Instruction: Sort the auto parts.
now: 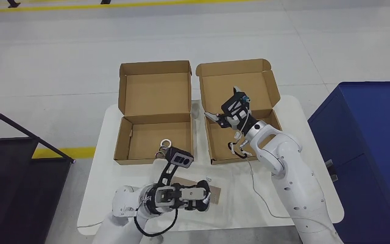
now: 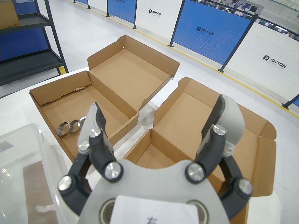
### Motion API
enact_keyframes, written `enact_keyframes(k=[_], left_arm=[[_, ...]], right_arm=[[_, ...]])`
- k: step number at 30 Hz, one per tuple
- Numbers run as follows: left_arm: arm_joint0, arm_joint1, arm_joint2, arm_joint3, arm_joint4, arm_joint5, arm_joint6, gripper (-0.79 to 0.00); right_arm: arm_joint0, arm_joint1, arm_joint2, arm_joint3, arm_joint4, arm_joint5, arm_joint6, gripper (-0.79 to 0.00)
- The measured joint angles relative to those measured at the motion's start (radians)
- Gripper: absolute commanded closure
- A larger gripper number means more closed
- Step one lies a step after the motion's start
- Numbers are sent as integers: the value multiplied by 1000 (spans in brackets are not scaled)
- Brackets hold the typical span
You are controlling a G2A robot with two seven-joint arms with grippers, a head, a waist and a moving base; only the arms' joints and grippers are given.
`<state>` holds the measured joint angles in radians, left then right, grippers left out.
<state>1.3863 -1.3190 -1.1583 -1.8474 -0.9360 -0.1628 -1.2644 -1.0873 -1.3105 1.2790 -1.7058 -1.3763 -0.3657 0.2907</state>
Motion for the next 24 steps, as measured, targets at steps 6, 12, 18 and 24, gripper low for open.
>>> enact_keyframes(k=[6, 12, 18, 24], left_arm=[[-63, -1, 57, 10, -131, 240, -23, 0], [-110, -5, 76, 24, -174, 293, 7, 0], [-116, -4, 76, 23, -145, 283, 19, 0], [-102, -7, 79, 5, -186, 288, 33, 0]], right_arm=[[0, 0, 0, 0, 0, 0, 0, -785], [0, 0, 0, 0, 0, 0, 0, -785], [0, 0, 0, 0, 0, 0, 0, -785], [0, 0, 0, 0, 0, 0, 0, -785]])
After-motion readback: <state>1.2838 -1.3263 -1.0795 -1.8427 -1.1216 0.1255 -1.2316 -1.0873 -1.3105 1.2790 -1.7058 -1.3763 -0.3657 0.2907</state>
